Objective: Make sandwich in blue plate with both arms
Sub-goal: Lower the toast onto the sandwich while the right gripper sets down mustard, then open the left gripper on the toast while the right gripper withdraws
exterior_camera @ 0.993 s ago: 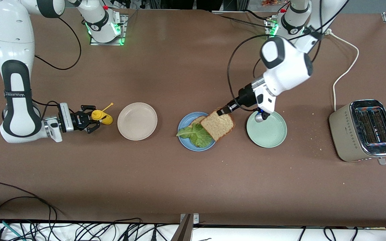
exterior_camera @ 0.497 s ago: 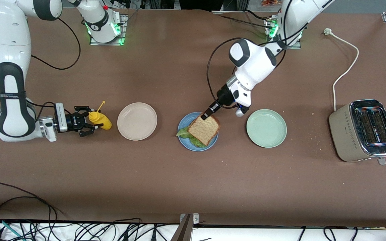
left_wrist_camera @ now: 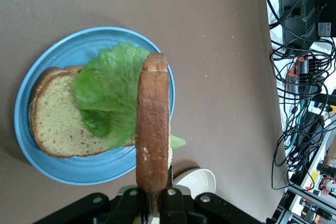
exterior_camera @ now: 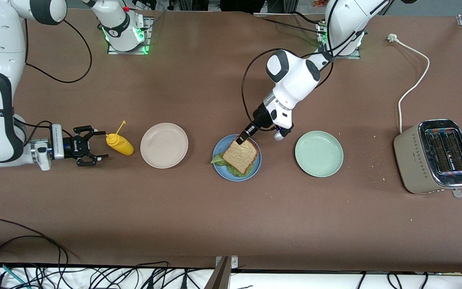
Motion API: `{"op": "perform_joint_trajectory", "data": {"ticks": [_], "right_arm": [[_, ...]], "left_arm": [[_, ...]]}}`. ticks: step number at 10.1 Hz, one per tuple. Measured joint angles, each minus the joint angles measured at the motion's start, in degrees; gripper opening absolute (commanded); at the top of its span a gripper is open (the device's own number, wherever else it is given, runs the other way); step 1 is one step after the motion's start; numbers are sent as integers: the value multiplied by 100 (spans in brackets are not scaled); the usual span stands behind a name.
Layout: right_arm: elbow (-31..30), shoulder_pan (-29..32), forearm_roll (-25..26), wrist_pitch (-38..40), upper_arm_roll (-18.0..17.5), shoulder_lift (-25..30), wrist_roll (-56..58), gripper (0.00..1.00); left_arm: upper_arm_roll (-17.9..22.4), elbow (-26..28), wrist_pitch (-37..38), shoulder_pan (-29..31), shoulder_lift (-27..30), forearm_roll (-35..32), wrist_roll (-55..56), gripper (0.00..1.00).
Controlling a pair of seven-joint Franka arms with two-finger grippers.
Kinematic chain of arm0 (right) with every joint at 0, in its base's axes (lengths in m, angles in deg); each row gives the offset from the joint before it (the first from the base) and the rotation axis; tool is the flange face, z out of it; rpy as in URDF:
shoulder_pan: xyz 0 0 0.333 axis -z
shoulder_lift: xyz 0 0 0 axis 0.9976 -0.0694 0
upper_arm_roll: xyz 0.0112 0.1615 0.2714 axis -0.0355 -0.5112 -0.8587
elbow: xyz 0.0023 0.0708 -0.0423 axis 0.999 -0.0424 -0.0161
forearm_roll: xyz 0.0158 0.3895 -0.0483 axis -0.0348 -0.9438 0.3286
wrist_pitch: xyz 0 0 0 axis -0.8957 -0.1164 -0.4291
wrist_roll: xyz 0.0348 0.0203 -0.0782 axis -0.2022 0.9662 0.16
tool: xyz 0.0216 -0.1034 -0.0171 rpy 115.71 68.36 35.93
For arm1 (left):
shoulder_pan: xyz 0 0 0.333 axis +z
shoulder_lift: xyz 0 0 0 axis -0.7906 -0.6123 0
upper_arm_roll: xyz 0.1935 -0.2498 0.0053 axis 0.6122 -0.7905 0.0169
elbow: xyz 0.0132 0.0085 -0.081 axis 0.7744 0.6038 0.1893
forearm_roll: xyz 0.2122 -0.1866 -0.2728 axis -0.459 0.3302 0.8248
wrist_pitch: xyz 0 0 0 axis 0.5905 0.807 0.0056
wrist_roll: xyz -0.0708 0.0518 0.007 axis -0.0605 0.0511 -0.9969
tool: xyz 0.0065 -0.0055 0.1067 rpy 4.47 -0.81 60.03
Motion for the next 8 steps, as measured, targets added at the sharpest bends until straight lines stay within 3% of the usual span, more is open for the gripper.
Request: {"op": "perform_joint_trajectory", "data": {"ticks": [6, 8], "right_arm": [[864, 224, 313, 425, 326, 117, -3162, 100], [1067, 141, 460, 455, 395, 169, -4213, 100]], "left_arm": [[25, -477, -15, -71, -232, 175, 16, 0], [229, -517, -11, -280, -294, 201, 19, 0]]}}
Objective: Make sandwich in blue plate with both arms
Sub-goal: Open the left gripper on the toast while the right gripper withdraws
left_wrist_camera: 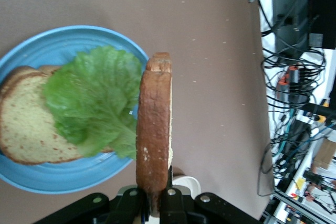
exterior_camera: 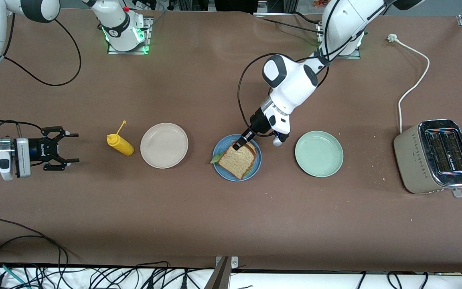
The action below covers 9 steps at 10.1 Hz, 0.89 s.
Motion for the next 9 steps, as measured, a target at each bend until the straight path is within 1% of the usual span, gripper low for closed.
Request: {"op": "perform_joint_trajectory", "data": {"ticks": [1, 2, 3, 4, 5, 6, 7, 9], "right_arm": [[64, -84, 228, -28, 39, 112, -653, 100], [110, -181, 628, -162, 43, 314, -1384, 100], [126, -318, 1107, -262, 23, 587, -2164, 100], [125, -453, 1622, -352, -71, 895, -2978, 100], [79, -517, 2153, -505, -261, 1180, -3713, 100], [-39, -544, 2585, -651, -451, 1445, -4426, 100], [-159, -544, 2878, -719, -621, 1648, -5184, 100], [-405, -539, 3806, -766, -1163, 2118, -7080, 100]], "left_arm": [[185, -1, -1, -201, -48, 28, 5, 0], [287, -6, -8, -335, -84, 92, 7, 0], [313, -7, -9, -399, -116, 114, 7, 0], [339, -4, -9, -446, -154, 119, 6, 2], [359, -2, -9, -458, -203, 119, 4, 8], [387, -3, -9, -458, -247, 119, 4, 17], [424, -3, -9, -457, -268, 183, 5, 27], [500, 31, -7, -458, -296, 291, 3, 46]]}}
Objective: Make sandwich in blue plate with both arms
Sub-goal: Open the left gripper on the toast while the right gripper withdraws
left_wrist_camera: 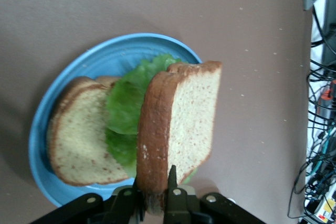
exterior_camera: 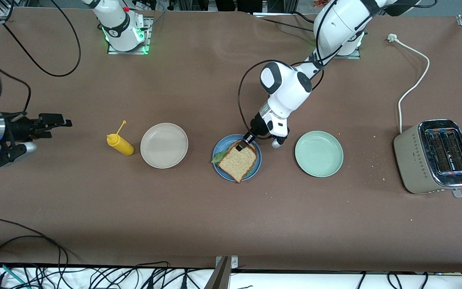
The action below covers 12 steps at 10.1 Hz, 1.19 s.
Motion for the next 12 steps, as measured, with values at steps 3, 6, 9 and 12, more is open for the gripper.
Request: {"op": "perform_joint_trajectory", "data": {"ticks": [3, 6, 9, 12], "right_arm": [[-819, -26, 1264, -475, -679, 879, -2519, 100], [-1437, -18, 1324, -1019, -725, 1724, -2970, 100], [-1047, -7, 1344, -570, -725, 2044, -2991, 100], [-642, -18, 1342, -222, -731, 1995, -3401, 100]], "left_arm": [[16, 141, 0, -6, -98, 175, -3, 100], [15, 203, -5, -165, -113, 439, -2, 100], [15, 395, -34, -201, -87, 489, -6, 100], [15, 642, -52, -201, 113, 489, -7, 100]]}}
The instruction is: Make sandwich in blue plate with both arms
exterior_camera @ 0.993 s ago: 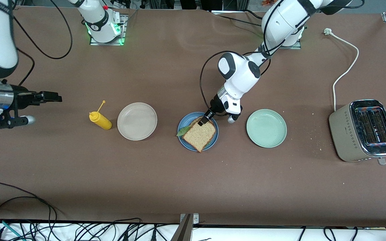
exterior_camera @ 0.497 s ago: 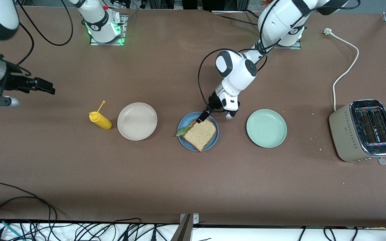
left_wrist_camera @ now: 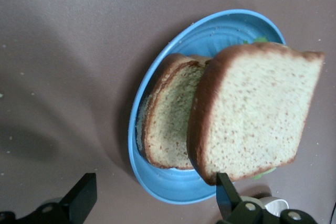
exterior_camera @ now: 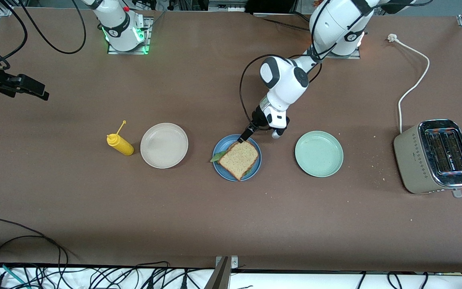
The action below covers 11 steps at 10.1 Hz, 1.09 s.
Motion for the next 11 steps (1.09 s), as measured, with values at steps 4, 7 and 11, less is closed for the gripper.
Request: {"op": "perform_joint_trajectory", "data": {"ticks": [4, 7, 11], "right_arm": [[-6, -109, 1, -131, -39, -163, -374, 100], [6, -108, 4, -173, -37, -151, -378, 100], [12, -123, 4, -176, -56, -65, -378, 100]], "left_arm": [[-55, 313, -2, -7, 497, 236, -2, 100], [-139, 935, -2, -20, 925, 258, 1, 100], [-49, 1198, -5, 332, 1142, 273, -251, 98]]}}
